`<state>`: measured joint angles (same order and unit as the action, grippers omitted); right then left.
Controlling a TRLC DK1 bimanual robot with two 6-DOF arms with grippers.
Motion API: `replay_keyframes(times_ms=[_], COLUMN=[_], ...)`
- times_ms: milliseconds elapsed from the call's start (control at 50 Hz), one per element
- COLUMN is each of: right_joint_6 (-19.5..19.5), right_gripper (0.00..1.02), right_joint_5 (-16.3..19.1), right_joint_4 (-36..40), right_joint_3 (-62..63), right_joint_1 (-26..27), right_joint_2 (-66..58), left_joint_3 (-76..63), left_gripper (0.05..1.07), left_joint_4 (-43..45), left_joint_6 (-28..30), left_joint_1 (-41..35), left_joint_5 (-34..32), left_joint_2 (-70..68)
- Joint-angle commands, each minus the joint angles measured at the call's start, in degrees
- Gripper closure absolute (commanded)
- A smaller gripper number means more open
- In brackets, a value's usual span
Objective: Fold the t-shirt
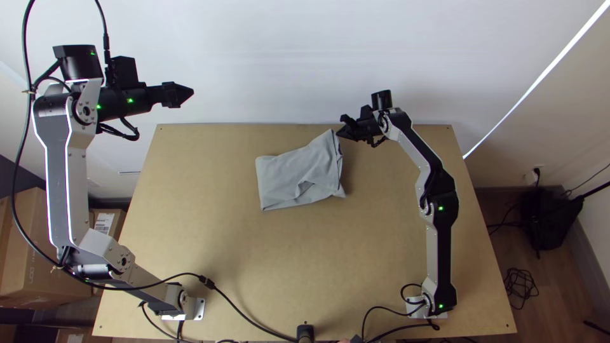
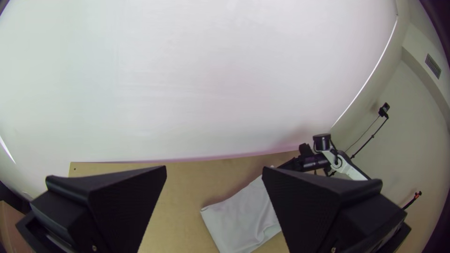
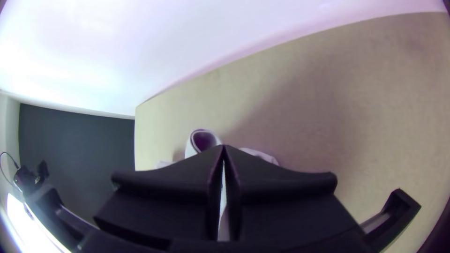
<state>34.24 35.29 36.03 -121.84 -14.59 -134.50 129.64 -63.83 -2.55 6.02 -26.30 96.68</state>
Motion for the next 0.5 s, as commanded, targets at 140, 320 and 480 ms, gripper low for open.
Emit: replay_keyframes(times_ms=[140,320,480], right_joint_6=[-1.7,-3.2,-5.8], right_gripper=[0.17,0.04,0.04], right_joint_5=[-1.1,-1.1,4.7], right_joint_4=[2.8,3.1,2.6], right_joint_3=[4.2,13.6,21.9], right_joint_1=[2.0,4.1,4.3], right_joint_2=[-2.9,4.3,9.2], left_joint_3=[-0.4,-0.4,-0.4], left_gripper=[0.10,0.10,0.10], left_joint_4=[-0.8,-0.9,-0.9], left_joint_6=[0.8,0.8,0.7], left_joint_1=[-0.1,-0.2,-0.2], left_joint_5=[-0.2,-0.2,-0.2], left_joint_2=[-2.1,-2.6,-2.8])
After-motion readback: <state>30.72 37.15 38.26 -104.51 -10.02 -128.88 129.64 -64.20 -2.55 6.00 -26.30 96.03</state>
